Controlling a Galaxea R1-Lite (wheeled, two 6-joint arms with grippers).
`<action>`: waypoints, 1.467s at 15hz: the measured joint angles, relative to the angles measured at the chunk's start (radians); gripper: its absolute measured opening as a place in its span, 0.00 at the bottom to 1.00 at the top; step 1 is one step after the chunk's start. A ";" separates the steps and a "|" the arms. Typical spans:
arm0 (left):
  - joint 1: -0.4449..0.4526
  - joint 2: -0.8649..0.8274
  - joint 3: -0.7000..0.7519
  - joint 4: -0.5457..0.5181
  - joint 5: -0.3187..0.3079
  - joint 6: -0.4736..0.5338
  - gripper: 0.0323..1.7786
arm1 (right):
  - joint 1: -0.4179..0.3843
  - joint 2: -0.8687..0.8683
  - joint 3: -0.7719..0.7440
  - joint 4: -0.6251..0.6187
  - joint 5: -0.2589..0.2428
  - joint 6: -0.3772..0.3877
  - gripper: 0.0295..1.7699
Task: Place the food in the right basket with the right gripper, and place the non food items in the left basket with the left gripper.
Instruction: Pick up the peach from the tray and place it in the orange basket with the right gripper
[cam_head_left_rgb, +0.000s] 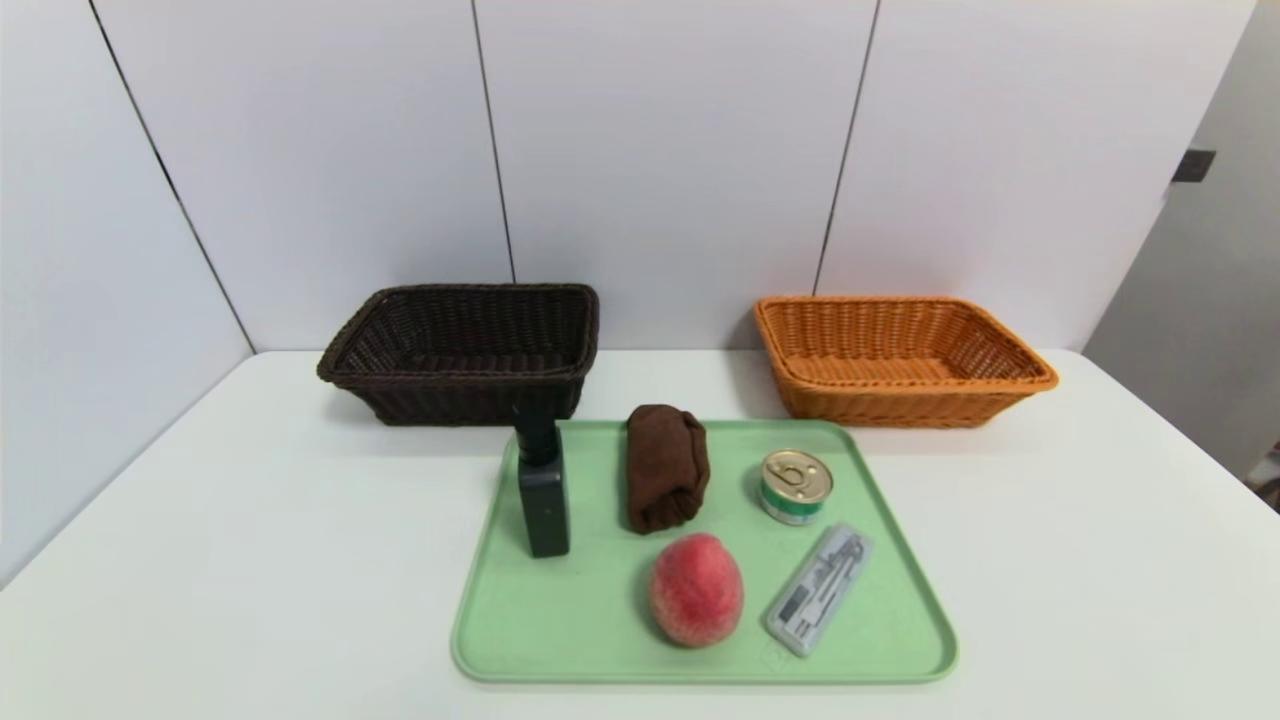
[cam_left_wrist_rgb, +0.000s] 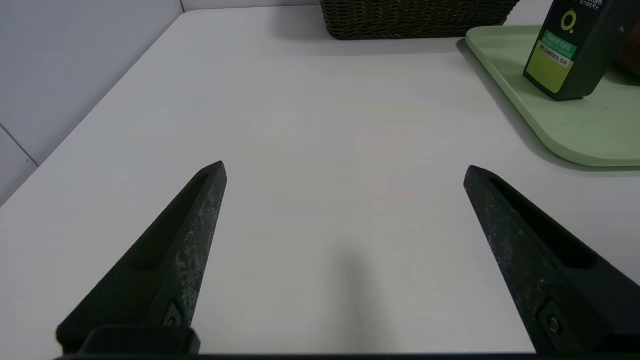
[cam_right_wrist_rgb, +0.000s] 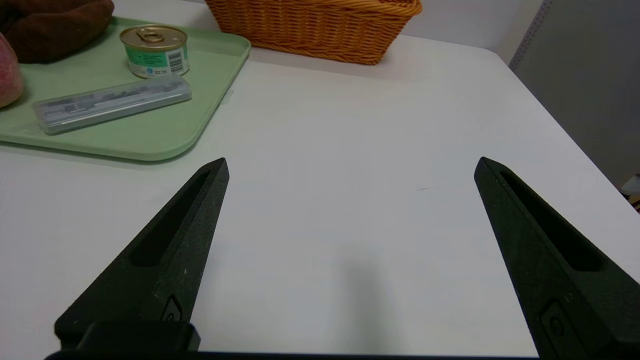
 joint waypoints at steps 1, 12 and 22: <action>0.000 0.000 0.000 0.000 0.000 0.000 0.95 | 0.000 0.000 0.000 -0.001 0.007 -0.007 0.96; 0.000 0.000 0.000 -0.002 0.007 -0.032 0.95 | 0.000 0.000 0.000 -0.002 0.000 0.044 0.96; 0.000 0.029 -0.106 0.050 -0.050 0.059 0.95 | -0.018 0.241 -0.339 -0.005 0.002 0.038 0.96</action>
